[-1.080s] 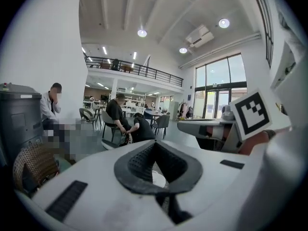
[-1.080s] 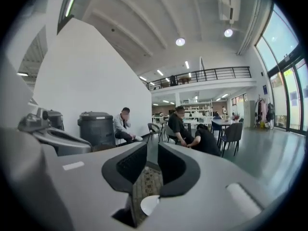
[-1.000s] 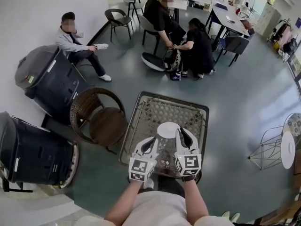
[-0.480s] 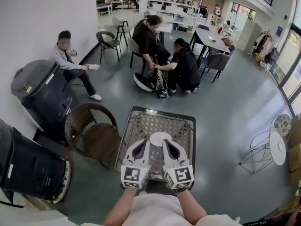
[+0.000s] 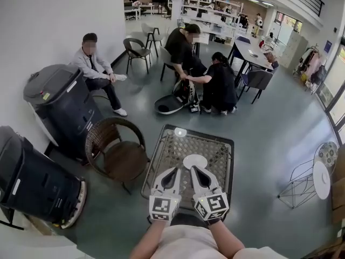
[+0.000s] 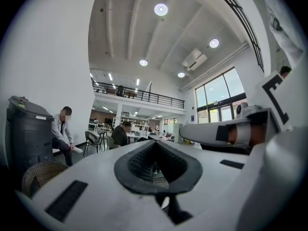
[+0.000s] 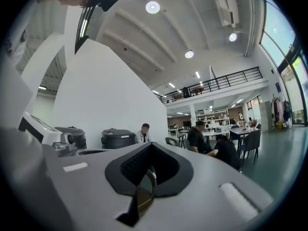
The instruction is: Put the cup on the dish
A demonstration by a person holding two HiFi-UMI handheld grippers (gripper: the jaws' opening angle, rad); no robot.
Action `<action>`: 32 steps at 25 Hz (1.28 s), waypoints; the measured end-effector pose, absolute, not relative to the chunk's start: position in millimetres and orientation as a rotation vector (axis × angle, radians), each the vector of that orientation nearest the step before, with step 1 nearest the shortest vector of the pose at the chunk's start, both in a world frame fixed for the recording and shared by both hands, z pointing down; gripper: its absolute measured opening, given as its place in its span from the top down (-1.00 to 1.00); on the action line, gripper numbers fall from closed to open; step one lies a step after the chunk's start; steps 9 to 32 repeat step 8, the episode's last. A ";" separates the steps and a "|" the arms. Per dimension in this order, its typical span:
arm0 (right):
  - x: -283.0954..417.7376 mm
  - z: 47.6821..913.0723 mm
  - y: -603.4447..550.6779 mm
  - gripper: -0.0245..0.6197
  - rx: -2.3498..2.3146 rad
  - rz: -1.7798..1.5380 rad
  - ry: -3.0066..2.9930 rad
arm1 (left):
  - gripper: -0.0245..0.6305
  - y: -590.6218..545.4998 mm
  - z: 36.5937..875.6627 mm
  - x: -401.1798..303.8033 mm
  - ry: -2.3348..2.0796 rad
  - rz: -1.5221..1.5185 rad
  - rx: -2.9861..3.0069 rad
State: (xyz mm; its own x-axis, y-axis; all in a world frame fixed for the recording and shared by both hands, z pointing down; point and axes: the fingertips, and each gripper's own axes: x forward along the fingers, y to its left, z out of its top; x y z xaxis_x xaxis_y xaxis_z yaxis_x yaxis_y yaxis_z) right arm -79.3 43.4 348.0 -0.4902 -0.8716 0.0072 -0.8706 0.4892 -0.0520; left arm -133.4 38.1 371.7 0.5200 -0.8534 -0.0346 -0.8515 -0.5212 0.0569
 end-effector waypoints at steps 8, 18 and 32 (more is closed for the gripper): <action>-106.6 329.3 16.6 0.93 -1.569 0.034 2.724 | 0.92 5.0 366.1 -181.6 -1.647 -0.134 2.619; -106.6 329.3 16.6 0.93 -1.569 0.034 2.724 | 0.92 5.0 366.1 -181.6 -1.647 -0.134 2.619; -106.6 329.3 16.6 0.93 -1.569 0.034 2.724 | 0.92 5.0 366.1 -181.6 -1.647 -0.134 2.619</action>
